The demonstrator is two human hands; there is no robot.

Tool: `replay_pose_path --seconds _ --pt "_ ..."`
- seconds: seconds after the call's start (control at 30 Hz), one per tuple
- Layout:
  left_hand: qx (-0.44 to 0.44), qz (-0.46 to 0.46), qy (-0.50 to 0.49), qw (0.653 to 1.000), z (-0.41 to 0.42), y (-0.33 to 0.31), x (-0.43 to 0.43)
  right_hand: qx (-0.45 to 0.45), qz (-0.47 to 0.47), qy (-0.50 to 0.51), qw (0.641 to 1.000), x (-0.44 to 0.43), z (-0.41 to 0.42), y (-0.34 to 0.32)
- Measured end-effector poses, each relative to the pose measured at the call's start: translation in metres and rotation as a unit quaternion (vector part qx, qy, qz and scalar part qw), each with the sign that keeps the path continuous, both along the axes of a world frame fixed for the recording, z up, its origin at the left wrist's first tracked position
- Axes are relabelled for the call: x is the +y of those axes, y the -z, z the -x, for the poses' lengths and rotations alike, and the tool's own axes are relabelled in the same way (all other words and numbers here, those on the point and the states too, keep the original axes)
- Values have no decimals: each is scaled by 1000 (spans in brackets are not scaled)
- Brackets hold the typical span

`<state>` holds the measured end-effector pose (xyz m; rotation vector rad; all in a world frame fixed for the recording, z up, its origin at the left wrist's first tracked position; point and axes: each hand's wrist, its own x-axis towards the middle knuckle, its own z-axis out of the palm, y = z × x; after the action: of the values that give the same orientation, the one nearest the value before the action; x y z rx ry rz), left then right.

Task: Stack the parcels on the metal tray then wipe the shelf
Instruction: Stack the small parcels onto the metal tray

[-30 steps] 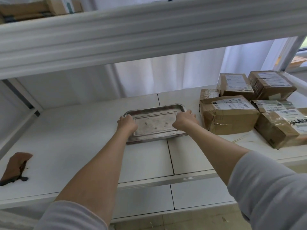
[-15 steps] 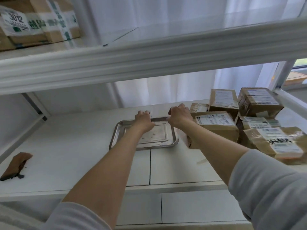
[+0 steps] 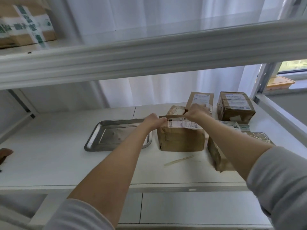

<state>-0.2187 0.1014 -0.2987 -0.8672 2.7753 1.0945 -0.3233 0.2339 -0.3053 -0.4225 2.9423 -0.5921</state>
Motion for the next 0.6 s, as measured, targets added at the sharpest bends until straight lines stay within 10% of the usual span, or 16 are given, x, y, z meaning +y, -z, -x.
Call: replay_pose_path --seconds 0.6 --pt "9 -140 -118 983 3 -3 -3 -120 125 10 985 19 22 11"
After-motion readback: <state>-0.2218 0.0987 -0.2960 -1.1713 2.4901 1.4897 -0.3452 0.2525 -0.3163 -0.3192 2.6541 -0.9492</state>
